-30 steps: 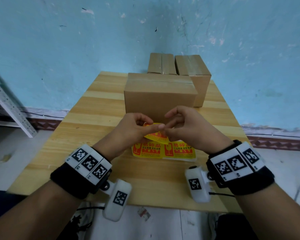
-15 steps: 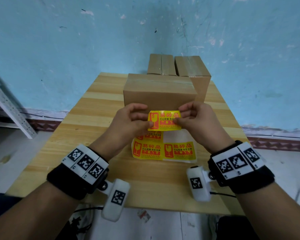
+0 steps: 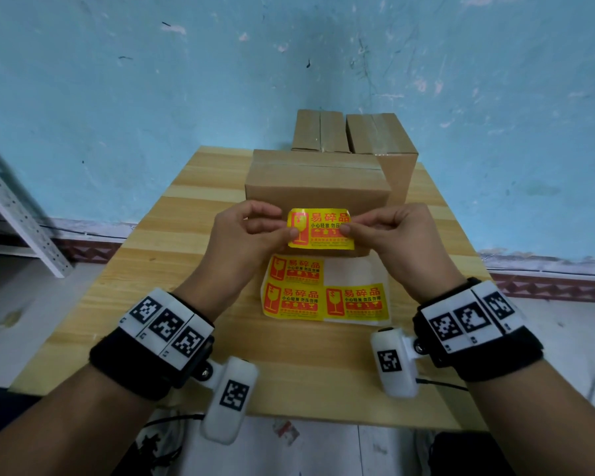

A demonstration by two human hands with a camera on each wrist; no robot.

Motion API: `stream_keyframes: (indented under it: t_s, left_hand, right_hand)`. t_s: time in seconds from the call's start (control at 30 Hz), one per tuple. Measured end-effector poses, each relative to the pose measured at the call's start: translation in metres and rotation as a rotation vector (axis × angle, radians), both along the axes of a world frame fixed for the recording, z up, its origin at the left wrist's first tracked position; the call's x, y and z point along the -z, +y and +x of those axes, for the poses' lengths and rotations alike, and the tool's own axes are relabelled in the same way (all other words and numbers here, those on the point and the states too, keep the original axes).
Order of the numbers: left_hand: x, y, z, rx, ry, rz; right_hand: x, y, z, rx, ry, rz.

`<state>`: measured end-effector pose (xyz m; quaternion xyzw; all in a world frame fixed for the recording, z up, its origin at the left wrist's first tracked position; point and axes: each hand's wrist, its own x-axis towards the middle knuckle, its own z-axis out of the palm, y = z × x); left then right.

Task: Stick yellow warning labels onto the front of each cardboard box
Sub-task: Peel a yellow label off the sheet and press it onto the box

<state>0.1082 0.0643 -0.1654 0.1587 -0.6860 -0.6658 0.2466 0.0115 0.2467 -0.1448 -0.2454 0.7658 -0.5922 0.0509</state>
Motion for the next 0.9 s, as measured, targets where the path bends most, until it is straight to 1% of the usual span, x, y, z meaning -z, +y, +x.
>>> stream_keyframes:
  t_s: [0.13,0.2,0.3,0.37,0.47,0.53,0.6,0.63,0.7,0.77,0.83,0.9]
  left_hand:
    - [0.002,-0.003,0.0,-0.003,-0.01,-0.038]
    - [0.002,-0.004,0.001,0.017,-0.007,-0.057]
    - [0.0,-0.002,0.002,0.003,0.018,-0.086]
    - [-0.001,0.0,0.003,-0.01,0.037,-0.167]
    - [-0.001,0.0,0.002,-0.137,-0.015,-0.307]
    - [0.0,0.0,0.0,-0.187,-0.055,-0.321]
    - [-0.001,-0.001,-0.002,-0.196,-0.098,-0.336]
    - [0.0,-0.004,-0.005,-0.179,-0.102,-0.319]
    - [0.002,-0.01,-0.012,-0.101,-0.05,-0.22]
    - [0.002,-0.011,-0.014,-0.031,-0.009,-0.153]
    - [0.002,-0.011,-0.015,-0.011,-0.012,-0.131]
    - [0.003,-0.011,-0.014,-0.011,-0.001,-0.109]
  right_hand:
    - [0.0,-0.001,-0.001,-0.024,0.023,0.004]
    - [0.0,0.0,0.0,-0.004,0.04,-0.002]
    - [0.0,-0.001,0.001,0.049,0.073,-0.035]
    - [0.001,0.0,-0.001,0.109,0.125,-0.067]
    - [0.002,0.0,-0.003,0.189,0.201,-0.005]
    - [0.003,-0.001,-0.004,0.227,0.161,0.089]
    - [0.005,-0.005,-0.006,0.167,0.091,0.107]
    - [0.006,-0.006,-0.008,0.125,0.071,0.092]
    - [0.009,-0.006,-0.014,0.052,0.04,0.043]
    - [0.009,-0.006,-0.017,-0.003,-0.029,0.02]
    - [0.008,-0.004,-0.017,-0.045,-0.046,0.017]
    - [0.008,-0.003,-0.018,-0.042,-0.041,0.01]
